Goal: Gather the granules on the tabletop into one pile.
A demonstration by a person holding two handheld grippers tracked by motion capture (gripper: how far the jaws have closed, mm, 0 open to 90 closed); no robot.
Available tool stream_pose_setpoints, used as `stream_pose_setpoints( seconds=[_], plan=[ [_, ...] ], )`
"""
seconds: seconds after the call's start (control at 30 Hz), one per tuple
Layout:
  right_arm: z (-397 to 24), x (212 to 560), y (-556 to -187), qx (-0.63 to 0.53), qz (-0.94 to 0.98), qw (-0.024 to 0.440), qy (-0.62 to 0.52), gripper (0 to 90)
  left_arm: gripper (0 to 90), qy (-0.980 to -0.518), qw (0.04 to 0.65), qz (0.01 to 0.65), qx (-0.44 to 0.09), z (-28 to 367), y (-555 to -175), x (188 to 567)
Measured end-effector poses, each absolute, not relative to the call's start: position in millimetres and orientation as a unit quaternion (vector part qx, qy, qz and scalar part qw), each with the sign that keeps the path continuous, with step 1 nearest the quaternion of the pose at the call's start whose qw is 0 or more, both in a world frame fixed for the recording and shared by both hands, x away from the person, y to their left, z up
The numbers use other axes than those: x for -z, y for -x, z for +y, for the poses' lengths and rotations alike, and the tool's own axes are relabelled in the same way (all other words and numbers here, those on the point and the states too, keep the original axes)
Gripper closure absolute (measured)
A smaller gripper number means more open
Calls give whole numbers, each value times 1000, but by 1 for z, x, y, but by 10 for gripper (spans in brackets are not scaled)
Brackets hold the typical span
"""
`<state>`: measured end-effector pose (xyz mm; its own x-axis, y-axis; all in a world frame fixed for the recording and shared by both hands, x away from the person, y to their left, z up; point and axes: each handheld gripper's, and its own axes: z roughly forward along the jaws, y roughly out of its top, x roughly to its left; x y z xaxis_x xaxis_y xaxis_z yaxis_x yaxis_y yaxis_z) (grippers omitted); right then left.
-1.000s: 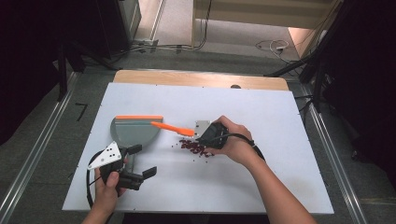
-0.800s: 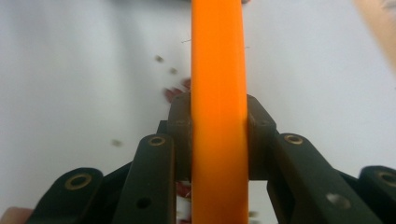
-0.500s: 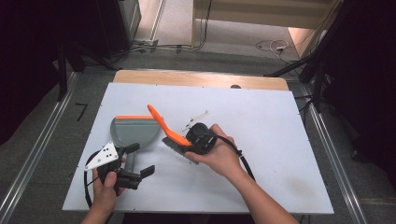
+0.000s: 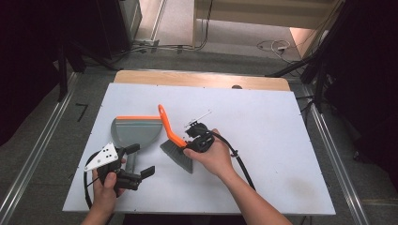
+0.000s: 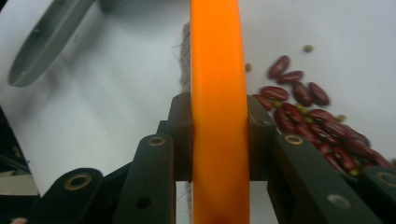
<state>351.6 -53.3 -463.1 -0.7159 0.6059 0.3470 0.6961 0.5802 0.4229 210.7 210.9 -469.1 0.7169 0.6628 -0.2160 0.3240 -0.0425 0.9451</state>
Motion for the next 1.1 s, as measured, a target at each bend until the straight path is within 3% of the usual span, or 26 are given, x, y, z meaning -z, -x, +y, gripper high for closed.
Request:
stream_pose_setpoints(
  seconds=[1.1],
  plan=[
    [-108,464,-379,279,-856,50,431,677,3,-709,597,349,-141,210,-210,470]
  ],
)
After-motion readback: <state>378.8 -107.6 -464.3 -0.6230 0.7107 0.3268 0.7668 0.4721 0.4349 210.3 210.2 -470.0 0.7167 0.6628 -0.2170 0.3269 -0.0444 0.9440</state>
